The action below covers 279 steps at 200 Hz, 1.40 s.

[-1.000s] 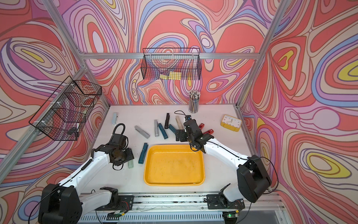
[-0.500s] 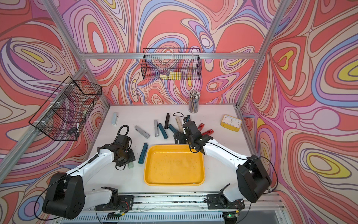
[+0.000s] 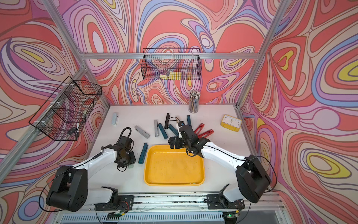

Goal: Put the pruning pliers into the storage box
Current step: Pick up the pruning pliers from the center of the board.

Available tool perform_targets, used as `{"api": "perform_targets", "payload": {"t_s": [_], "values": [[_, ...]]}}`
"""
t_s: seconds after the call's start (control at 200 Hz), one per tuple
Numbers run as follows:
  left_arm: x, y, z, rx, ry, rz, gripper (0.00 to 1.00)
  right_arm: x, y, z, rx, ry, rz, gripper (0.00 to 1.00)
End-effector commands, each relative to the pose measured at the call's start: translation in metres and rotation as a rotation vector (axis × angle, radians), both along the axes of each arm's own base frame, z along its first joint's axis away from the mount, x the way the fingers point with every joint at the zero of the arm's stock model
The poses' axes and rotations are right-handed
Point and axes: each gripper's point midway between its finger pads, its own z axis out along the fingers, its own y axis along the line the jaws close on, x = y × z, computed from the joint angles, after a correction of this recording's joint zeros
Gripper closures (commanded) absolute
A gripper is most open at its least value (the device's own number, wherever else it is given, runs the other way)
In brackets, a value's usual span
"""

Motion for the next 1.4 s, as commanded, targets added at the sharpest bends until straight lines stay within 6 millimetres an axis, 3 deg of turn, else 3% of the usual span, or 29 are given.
{"api": "perform_targets", "payload": {"t_s": [0.0,0.19,0.391,0.591,1.022,1.392], "values": [[-0.001,0.004,-0.003,0.027,0.01,0.02,0.76,-0.012,0.015,0.002,0.063,0.014,0.045,0.02],[-0.003,0.007,0.0,0.044,0.014,0.033,1.0,-0.028,0.033,0.002,0.09,0.026,0.088,0.02],[0.001,0.013,0.025,0.068,-0.041,0.053,1.0,-0.047,0.04,-0.008,0.093,0.065,0.119,0.02],[0.002,0.018,0.058,0.098,-0.111,0.047,1.0,-0.067,0.052,-0.001,0.176,0.118,0.201,0.02],[0.001,0.009,0.09,0.071,-0.162,-0.006,1.0,-0.08,0.064,0.008,0.197,0.109,0.232,0.02],[0.007,-0.023,0.112,0.018,-0.2,-0.102,1.0,-0.084,0.064,0.005,0.174,0.115,0.236,0.02]]}}
